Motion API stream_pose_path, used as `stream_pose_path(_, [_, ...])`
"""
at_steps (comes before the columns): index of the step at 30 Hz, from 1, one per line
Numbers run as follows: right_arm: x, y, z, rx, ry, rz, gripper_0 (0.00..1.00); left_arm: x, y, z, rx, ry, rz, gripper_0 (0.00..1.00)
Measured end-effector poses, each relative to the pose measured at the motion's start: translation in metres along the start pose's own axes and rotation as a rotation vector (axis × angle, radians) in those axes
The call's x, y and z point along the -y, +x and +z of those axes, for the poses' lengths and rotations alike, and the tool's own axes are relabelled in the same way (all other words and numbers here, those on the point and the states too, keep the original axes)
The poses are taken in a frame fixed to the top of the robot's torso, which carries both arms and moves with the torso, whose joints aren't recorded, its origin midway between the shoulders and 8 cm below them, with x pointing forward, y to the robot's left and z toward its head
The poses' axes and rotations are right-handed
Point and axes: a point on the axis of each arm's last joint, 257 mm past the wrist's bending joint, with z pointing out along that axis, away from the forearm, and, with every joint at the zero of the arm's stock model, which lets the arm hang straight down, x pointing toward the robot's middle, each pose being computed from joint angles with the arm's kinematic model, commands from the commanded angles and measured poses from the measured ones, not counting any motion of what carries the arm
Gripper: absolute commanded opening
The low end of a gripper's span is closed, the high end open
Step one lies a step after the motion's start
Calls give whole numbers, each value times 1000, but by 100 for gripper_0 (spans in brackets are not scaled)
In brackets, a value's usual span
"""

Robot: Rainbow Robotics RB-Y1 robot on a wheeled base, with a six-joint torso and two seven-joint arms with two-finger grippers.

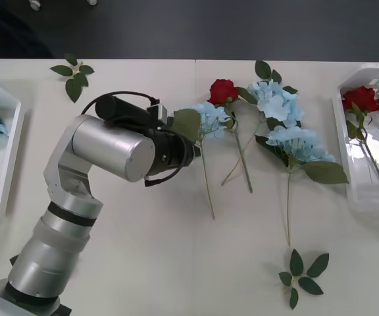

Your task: Put the red flowers into the right box and the blue flowers into the left box

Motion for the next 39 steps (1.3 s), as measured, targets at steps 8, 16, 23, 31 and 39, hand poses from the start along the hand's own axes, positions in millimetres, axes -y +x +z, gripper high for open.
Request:
stream_pose_path(8, [-61,-8,-22,-12,-159,5,26,9,13,24,11,-1,42,100])
stream_pose_path(16, [-147,-26,-77,-8,-376,65,26,16,20,47,30,-21,41,100])
stream_pose_path(23, [-227,-8,-103,-38,-547,84,26,28,26,57,34,-16,42,100])
stream_pose_path(31, [-306,34,-89,-101,-609,-39,26,25,41,70,8,-48,97,100])
stream_pose_path(39, [-367,66,-74,-102,-620,-114,26,26,31,75,27,-61,127,56])
